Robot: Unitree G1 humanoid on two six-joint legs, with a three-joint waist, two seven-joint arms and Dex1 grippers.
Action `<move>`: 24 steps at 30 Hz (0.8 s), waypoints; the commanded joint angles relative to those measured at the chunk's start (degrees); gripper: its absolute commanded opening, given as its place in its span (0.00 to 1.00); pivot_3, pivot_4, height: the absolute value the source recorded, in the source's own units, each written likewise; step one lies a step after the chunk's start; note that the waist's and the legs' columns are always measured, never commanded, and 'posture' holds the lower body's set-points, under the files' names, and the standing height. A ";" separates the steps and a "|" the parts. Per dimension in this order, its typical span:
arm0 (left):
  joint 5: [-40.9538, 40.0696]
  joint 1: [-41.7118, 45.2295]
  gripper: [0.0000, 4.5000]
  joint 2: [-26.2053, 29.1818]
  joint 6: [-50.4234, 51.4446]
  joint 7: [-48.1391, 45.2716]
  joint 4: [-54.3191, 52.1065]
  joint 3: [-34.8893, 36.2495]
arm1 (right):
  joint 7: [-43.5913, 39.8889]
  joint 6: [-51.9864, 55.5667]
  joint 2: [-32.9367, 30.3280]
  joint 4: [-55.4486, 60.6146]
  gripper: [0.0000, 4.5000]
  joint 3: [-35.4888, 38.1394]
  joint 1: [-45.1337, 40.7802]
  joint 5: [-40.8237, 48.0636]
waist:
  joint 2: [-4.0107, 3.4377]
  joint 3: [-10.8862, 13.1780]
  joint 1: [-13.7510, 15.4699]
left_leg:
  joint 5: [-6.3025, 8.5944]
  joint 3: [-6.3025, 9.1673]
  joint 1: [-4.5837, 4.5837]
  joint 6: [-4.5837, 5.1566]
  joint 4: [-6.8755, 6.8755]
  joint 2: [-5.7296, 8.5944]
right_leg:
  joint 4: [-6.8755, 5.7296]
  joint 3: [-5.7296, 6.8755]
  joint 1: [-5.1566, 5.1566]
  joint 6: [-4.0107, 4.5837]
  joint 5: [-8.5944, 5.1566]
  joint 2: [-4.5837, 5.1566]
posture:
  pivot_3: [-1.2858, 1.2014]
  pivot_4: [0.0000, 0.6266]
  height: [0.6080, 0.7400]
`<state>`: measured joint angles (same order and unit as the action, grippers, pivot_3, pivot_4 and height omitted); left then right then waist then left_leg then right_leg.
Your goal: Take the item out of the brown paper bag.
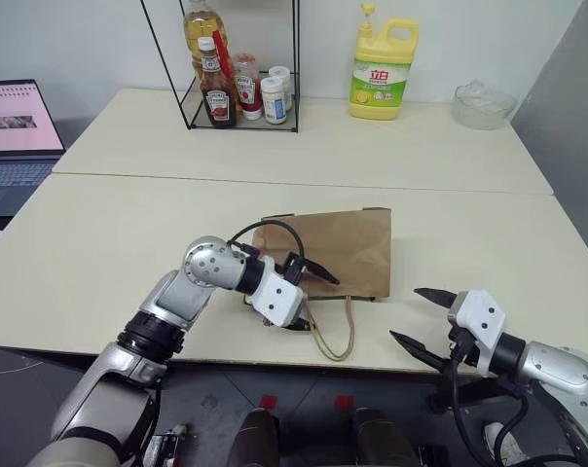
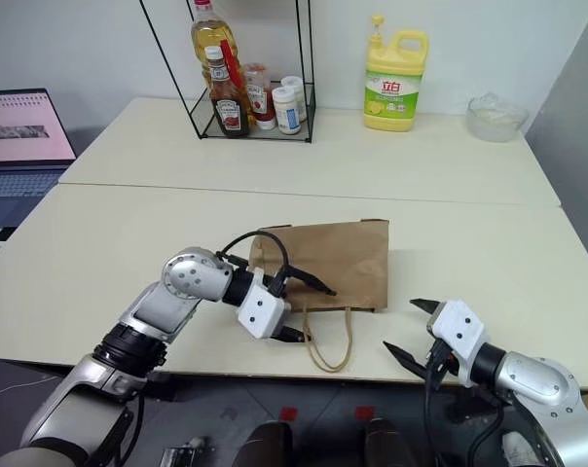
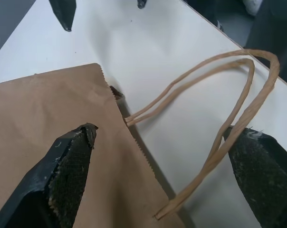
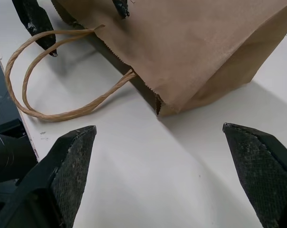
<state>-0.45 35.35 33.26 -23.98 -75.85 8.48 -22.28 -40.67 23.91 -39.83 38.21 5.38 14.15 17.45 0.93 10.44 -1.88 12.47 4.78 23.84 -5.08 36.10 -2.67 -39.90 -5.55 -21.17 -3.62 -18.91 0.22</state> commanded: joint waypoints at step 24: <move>-5.31 -0.94 1.00 -1.06 14.77 3.18 -7.14 1.49 | 0.27 0.95 -0.06 2.40 1.00 -0.28 -0.51 0.46 | 0.00 0.00 0.02 | 0.00 0.00 -0.01 0.00 0.01 0.00 | 0.01 -0.01 0.01 0.00 0.00 0.00 | 0.52 0.24 1.00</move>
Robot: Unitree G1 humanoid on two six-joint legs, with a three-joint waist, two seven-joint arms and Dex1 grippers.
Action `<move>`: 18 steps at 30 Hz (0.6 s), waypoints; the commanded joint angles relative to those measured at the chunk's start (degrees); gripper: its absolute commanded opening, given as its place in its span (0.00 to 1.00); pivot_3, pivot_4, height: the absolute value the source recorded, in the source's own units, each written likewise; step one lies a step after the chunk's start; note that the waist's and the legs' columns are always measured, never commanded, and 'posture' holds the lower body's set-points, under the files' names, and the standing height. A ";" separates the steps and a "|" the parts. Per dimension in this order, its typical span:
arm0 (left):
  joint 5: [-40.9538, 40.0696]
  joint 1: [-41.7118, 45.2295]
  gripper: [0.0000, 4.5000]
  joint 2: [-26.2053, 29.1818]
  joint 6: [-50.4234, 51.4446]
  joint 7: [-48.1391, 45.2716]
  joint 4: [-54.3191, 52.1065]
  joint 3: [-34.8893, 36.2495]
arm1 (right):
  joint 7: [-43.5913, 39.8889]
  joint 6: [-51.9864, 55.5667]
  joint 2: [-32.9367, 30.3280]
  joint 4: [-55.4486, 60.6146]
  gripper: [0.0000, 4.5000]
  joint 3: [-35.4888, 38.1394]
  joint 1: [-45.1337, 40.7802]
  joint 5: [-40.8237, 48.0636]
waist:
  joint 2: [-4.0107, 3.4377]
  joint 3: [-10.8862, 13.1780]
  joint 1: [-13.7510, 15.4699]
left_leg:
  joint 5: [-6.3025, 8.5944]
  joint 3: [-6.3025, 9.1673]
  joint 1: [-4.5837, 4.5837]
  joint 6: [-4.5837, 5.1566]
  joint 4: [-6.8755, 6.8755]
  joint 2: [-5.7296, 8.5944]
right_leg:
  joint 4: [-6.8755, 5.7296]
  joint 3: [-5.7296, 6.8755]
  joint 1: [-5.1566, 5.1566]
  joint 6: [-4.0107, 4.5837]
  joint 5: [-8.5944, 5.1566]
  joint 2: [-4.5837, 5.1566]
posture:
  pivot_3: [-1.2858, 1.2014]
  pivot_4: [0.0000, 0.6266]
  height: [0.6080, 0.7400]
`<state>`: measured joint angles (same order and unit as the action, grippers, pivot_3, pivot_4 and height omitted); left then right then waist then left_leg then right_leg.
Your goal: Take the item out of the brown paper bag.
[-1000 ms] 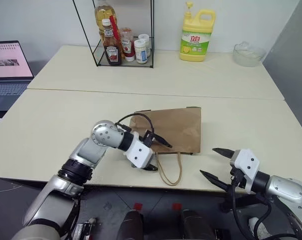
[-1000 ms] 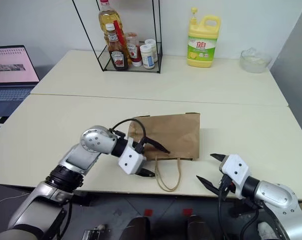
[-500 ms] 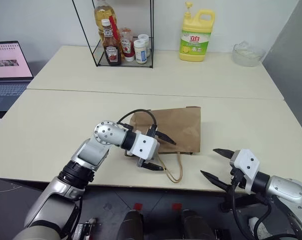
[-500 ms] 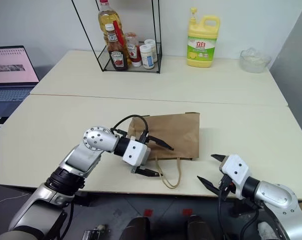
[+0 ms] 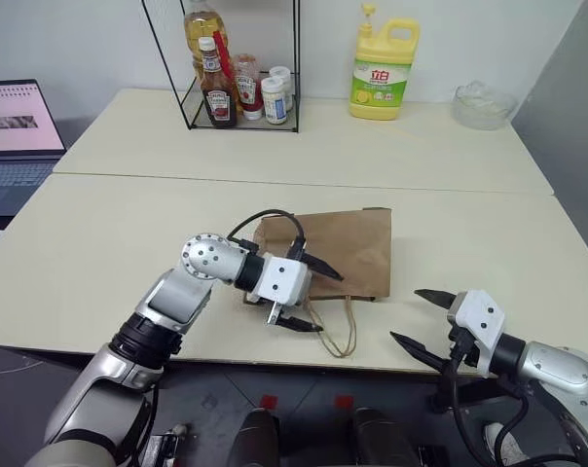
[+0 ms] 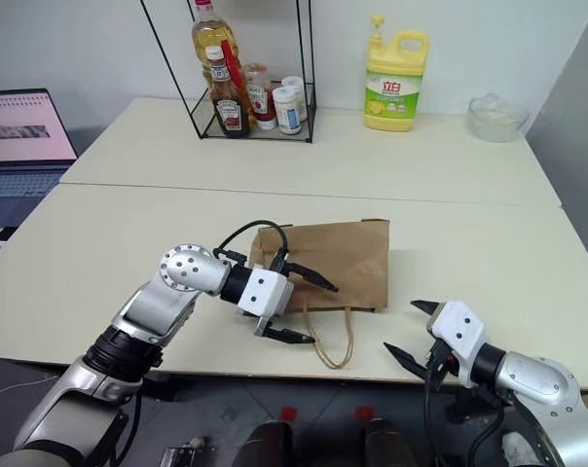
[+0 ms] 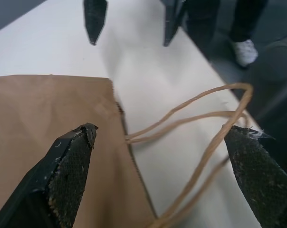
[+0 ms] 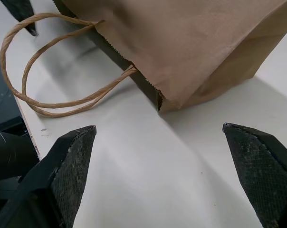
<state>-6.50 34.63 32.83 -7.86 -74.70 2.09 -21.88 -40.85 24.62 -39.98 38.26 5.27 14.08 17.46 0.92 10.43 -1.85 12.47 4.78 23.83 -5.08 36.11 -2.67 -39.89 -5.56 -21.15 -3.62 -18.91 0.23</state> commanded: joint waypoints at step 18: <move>-3.95 0.90 0.01 -0.68 5.91 1.79 -0.73 5.24 | -7.36 -12.41 -3.81 -6.85 1.00 -3.39 -0.95 -4.40 | 0.00 0.00 -0.02 | 0.00 -0.01 -0.01 0.00 0.00 0.00 | 0.00 0.00 0.01 0.00 0.00 0.00 | 0.52 0.24 1.00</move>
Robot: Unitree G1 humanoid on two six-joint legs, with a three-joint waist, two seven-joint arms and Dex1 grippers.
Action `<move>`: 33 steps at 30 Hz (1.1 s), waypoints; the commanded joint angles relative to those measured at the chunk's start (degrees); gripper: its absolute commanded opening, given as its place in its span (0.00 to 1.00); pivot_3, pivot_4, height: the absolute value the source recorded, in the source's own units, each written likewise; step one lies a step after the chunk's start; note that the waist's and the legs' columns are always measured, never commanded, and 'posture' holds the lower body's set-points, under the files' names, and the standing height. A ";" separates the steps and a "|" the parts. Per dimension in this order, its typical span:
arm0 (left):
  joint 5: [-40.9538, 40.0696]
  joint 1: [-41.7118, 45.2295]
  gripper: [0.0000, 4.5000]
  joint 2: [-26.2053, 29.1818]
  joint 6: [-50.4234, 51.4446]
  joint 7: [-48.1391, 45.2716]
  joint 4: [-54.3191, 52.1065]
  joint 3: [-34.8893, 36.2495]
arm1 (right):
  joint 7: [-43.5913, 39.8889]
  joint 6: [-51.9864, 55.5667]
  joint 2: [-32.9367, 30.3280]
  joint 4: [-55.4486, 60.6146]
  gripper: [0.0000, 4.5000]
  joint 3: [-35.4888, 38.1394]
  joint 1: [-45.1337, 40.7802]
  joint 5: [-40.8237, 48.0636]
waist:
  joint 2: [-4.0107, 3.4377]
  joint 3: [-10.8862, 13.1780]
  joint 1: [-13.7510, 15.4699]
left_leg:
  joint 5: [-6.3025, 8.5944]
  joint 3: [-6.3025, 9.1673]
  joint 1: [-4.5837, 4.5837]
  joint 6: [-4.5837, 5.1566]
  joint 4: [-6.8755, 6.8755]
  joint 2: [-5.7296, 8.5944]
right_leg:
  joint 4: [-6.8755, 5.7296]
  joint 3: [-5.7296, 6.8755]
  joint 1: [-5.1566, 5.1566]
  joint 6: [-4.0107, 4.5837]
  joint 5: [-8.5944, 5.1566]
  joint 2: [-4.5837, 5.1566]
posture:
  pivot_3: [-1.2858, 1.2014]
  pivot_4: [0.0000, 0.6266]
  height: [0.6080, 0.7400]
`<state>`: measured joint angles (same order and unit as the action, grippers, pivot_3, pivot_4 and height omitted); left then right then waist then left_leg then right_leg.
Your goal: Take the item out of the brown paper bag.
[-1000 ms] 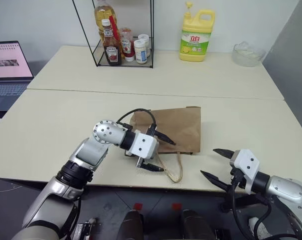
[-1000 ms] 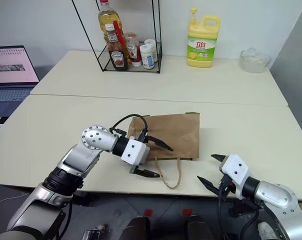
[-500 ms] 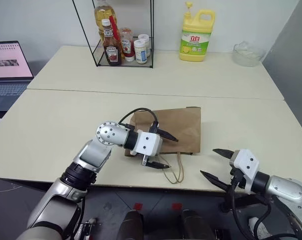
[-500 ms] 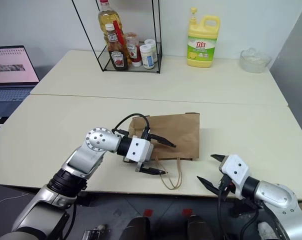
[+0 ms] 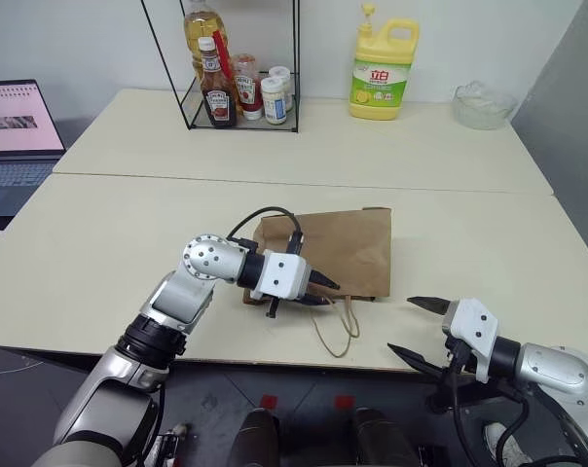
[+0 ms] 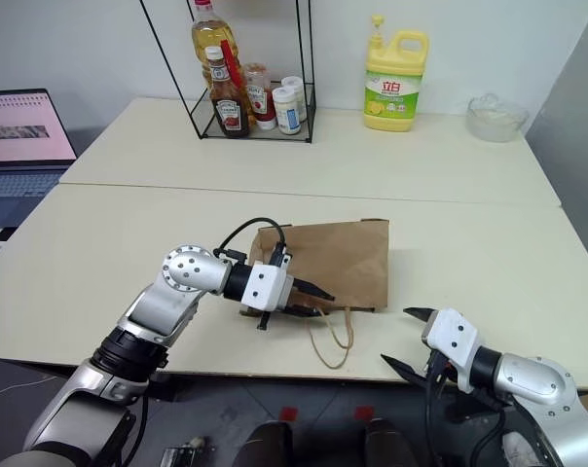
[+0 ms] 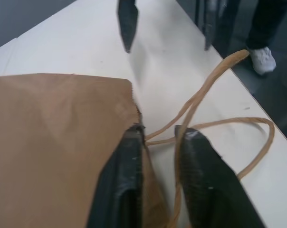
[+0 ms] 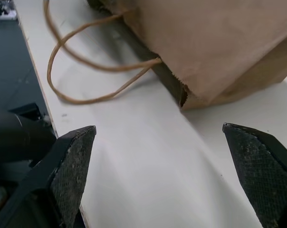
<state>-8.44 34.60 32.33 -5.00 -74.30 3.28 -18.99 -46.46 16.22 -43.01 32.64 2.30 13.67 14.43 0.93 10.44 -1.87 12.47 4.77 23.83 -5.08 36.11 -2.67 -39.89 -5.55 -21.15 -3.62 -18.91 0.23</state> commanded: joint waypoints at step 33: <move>-3.95 2.36 0.01 -1.78 17.97 10.11 -5.04 6.02 | 2.92 -68.93 -3.02 -32.99 1.00 -18.41 -21.06 -16.01 | 0.06 0.15 -1.78 | -0.13 -0.06 -0.19 0.01 0.06 0.01 | -0.25 -0.12 0.05 0.03 0.06 0.02 | 0.52 0.24 1.00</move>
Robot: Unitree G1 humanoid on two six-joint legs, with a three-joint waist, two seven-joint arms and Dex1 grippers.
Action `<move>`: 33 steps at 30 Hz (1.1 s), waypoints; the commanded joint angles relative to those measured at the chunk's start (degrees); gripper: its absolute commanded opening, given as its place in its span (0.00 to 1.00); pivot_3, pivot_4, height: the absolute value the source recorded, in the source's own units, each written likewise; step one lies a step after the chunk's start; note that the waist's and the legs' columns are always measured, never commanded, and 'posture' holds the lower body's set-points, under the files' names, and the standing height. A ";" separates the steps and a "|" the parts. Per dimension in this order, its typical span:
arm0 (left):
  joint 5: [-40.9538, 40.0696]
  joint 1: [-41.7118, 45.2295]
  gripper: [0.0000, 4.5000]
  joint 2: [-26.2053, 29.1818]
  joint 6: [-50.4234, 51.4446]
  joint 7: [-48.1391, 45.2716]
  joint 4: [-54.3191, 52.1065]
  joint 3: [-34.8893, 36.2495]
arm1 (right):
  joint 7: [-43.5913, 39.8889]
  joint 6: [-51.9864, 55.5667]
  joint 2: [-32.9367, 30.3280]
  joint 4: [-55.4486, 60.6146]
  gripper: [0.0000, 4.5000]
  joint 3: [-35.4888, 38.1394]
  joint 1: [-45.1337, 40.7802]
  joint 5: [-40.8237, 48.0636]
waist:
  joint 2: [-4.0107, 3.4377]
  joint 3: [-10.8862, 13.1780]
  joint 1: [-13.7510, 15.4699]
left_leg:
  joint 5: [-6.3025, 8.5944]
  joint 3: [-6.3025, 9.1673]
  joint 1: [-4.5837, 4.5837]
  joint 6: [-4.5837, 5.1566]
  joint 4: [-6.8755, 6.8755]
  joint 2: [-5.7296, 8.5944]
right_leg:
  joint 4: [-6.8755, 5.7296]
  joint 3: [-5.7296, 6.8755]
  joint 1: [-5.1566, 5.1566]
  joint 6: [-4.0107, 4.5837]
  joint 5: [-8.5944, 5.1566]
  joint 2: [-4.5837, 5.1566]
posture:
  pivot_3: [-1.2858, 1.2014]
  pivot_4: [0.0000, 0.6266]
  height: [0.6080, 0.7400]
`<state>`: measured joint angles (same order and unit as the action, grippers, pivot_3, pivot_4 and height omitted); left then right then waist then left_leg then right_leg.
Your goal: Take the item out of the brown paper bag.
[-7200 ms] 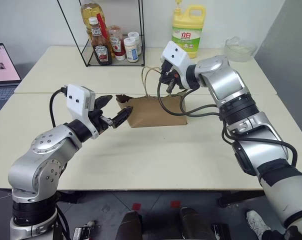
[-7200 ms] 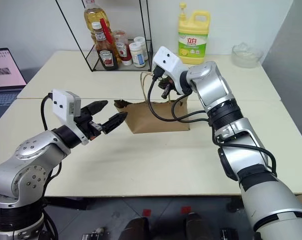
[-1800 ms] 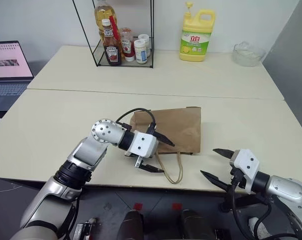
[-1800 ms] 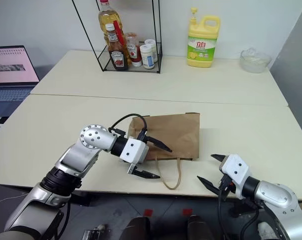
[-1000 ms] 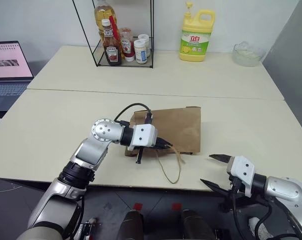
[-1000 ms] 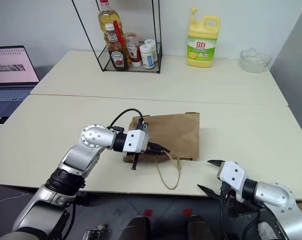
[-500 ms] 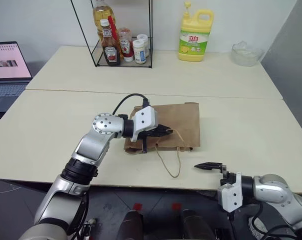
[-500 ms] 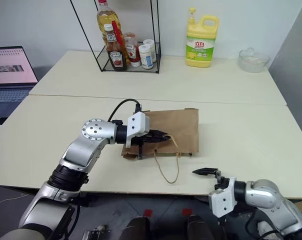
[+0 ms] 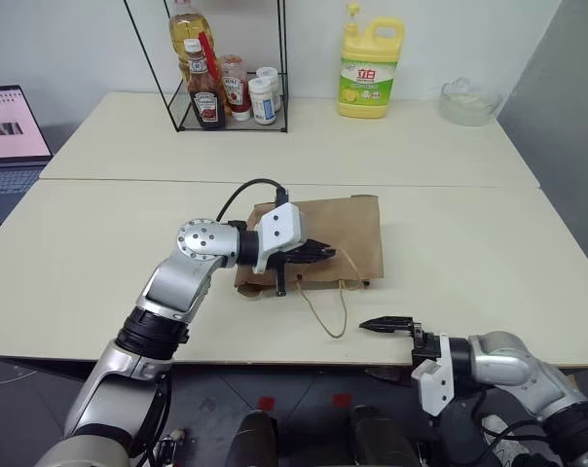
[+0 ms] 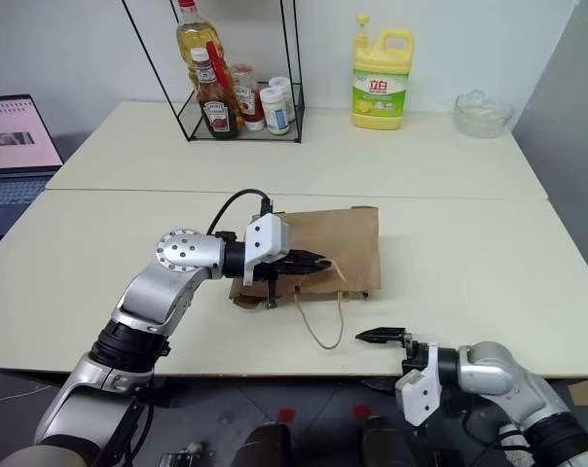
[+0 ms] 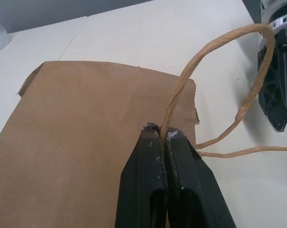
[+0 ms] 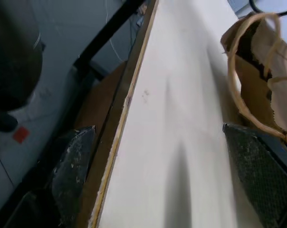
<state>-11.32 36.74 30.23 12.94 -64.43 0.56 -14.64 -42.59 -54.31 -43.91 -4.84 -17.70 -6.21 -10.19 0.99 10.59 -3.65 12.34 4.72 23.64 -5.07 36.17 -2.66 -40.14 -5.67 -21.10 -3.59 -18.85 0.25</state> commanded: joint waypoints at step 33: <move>-0.52 1.04 0.01 -0.23 -0.23 0.53 -1.68 1.82 | 7.92 -9.33 10.08 -15.12 1.00 -0.35 -15.28 -10.66 | 0.01 0.00 0.69 | 0.01 0.02 -0.24 0.00 -0.10 0.01 | 0.21 0.08 0.33 0.02 -0.02 0.03 | 0.52 0.24 1.00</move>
<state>-11.32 36.69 30.03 13.32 -64.31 0.10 -14.12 -36.90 -61.53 -33.90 -20.13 -18.60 -20.65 -19.65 1.00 10.59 -2.95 12.34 4.73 23.40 -5.07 36.07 -2.65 -39.93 -5.59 -20.77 -3.57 -18.87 0.28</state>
